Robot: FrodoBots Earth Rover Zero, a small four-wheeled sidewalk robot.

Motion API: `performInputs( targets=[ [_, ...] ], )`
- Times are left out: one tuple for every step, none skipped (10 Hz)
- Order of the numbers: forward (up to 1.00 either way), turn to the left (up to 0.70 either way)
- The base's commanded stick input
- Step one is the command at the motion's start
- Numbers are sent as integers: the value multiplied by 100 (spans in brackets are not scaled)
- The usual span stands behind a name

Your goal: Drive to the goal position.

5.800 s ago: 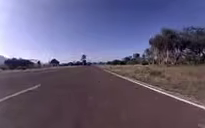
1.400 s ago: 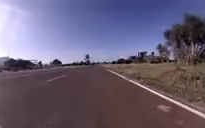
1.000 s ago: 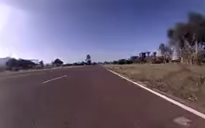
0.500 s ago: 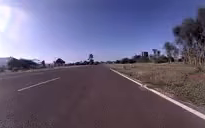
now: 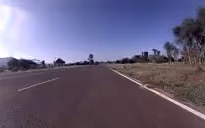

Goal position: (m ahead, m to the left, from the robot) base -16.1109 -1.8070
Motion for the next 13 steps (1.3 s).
performInputs(
  targets=[
    [6,0],
    [93,0],
    [98,0],
    [100,0],
    [100,0],
    [100,0],
    [100,0],
    [100,0],
    [100,0],
    [100,0],
    [100,0],
    [100,0],
    [100,0]
  ],
)
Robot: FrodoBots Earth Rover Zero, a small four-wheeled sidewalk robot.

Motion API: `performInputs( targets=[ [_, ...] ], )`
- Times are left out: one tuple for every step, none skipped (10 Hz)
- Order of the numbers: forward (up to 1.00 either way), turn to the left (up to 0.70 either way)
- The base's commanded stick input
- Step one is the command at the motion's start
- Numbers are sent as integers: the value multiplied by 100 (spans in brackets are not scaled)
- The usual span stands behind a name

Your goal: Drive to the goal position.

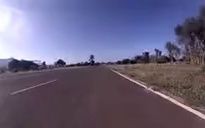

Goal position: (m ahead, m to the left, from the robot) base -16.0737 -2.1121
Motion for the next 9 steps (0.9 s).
performInputs(
  targets=[
    [100,-40],
    [100,-40],
    [100,0],
    [100,0],
    [100,0],
    [100,0],
    [100,0],
    [100,0],
    [100,0]
  ],
)
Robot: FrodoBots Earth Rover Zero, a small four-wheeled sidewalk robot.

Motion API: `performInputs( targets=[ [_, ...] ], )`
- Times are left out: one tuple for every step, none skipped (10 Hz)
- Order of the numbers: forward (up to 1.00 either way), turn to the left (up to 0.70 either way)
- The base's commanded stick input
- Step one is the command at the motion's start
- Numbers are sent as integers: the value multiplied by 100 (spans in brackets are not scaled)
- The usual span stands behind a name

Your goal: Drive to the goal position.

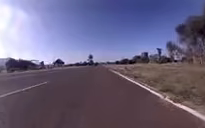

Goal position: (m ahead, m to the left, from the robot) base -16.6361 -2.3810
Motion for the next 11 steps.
performInputs(
  targets=[
    [100,0],
    [100,0],
    [100,0],
    [100,0],
    [100,0],
    [100,0],
    [100,0],
    [100,0],
    [100,0],
    [100,0],
    [100,0]
  ],
)
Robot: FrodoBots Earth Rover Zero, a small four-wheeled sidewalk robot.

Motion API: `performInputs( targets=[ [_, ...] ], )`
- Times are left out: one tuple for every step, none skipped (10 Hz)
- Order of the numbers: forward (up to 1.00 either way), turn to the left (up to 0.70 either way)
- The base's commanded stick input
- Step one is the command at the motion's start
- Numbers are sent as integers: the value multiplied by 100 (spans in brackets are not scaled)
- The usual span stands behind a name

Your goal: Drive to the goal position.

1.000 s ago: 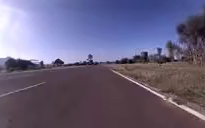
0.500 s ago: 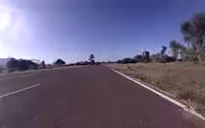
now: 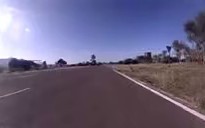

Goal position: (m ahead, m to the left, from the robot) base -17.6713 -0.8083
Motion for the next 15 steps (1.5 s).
performInputs(
  targets=[
    [100,0],
    [100,0],
    [100,0],
    [100,0],
    [100,0],
    [100,0],
    [100,0],
    [100,0],
    [100,0],
    [100,-15],
    [100,-28],
    [100,-14],
    [100,-2],
    [100,0],
    [100,0]
  ],
)
